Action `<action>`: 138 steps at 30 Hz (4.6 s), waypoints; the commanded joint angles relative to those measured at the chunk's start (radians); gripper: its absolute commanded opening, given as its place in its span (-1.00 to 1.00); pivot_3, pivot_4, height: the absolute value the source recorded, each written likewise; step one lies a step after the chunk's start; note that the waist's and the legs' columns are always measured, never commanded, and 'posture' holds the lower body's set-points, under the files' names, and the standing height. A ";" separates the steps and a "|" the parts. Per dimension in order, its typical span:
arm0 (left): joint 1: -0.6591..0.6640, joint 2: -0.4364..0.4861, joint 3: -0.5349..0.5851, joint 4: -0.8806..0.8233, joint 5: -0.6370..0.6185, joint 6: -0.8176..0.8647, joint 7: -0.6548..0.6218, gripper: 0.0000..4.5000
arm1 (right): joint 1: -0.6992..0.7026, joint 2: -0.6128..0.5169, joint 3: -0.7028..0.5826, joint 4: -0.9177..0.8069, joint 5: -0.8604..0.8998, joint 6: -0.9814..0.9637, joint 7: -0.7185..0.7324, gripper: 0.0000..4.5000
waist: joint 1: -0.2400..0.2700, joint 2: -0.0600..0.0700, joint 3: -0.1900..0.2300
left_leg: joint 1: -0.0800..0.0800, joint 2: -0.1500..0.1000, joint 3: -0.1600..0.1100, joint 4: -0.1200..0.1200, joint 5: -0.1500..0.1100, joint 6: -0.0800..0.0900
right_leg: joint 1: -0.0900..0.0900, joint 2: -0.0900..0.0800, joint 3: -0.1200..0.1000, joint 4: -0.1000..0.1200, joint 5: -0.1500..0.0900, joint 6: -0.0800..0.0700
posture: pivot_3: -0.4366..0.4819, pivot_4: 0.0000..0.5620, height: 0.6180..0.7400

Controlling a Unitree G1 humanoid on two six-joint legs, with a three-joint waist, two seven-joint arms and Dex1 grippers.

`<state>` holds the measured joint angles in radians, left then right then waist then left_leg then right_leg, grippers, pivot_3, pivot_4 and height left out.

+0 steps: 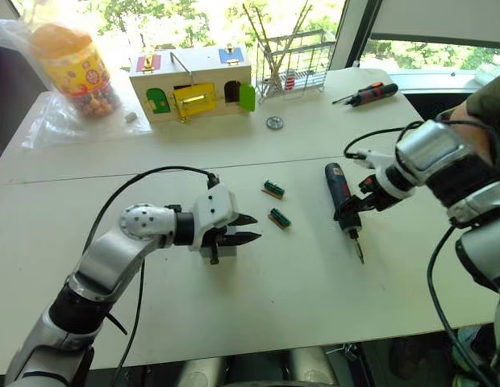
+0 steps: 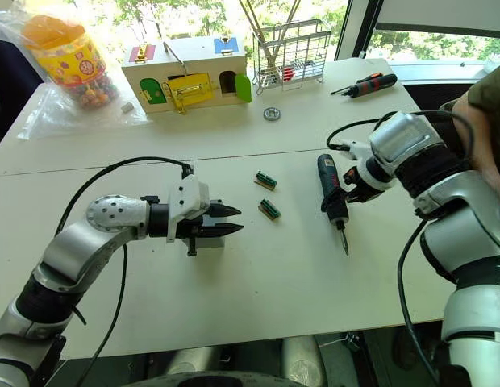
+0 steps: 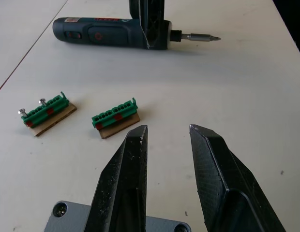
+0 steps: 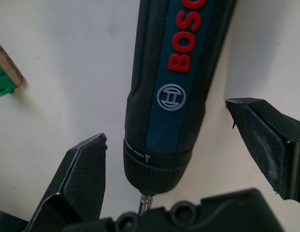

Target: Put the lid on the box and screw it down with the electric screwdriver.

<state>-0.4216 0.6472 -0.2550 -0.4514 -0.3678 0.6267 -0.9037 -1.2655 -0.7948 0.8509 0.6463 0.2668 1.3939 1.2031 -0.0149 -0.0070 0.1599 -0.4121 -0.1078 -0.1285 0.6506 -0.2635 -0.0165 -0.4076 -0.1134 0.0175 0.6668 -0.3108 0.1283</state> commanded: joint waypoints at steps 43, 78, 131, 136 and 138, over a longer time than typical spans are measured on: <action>-0.029 0.202 0.164 0.177 -0.063 0.083 -0.162 -0.40 | 0.694 0.729 -0.929 -1.124 0.327 -0.647 -0.680 -0.23 | -0.031 0.002 0.000 | -0.014 -0.003 -0.005 0.006 0.003 -0.004 | -0.017 0.000 -0.002 0.018 0.000 0.000 | -0.05 -0.47 1.00; 0.000 0.142 0.087 0.200 0.012 0.031 -0.119 -0.40 | 0.813 0.671 -0.572 -0.899 0.080 -0.933 -0.613 -0.23 | -0.031 0.002 -0.003 | -0.011 -0.003 -0.005 0.006 0.003 -0.004 | -0.015 0.000 -0.002 0.018 0.000 0.000 | -0.05 -0.47 1.00; 0.044 0.152 0.072 0.253 0.039 -0.018 -0.149 -0.40 | 0.563 0.618 -0.830 -1.051 0.225 -0.608 -0.755 -0.23 | -0.016 0.011 -0.032 | 0.020 0.000 -0.005 -0.008 -0.004 0.006 | 0.014 0.004 0.002 -0.002 -0.001 0.000 | -0.05 -0.47 1.00; -0.002 0.101 0.140 0.268 -0.033 0.013 -0.135 -0.40 | 0.382 0.460 -1.037 -1.046 0.406 -0.200 -0.805 -0.23 | 0.003 0.011 -0.031 | 0.019 0.000 -0.005 -0.010 -0.004 0.005 | 0.012 0.002 0.002 -0.003 -0.001 -0.001 | -0.05 -0.47 1.00; -0.047 0.072 0.187 0.256 -0.095 0.054 -0.125 -0.40 | 0.370 0.285 -1.030 -1.014 0.400 -0.076 -0.765 -0.23 | 0.006 0.007 -0.028 | 0.019 0.000 -0.005 -0.010 -0.004 0.006 | 0.014 0.001 0.001 -0.004 -0.001 -0.001 | -0.05 -0.47 1.00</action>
<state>-0.4280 0.7229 -0.1298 -0.1706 -0.4077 0.6559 -1.0362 -0.8974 -0.4181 -0.1671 -0.3685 0.6573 1.2256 0.4156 -0.0092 0.0004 0.1321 -0.3939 -0.1080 -0.1342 0.6411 -0.2675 -0.0106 -0.3922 -0.1122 0.0186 0.6628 -0.3117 0.1277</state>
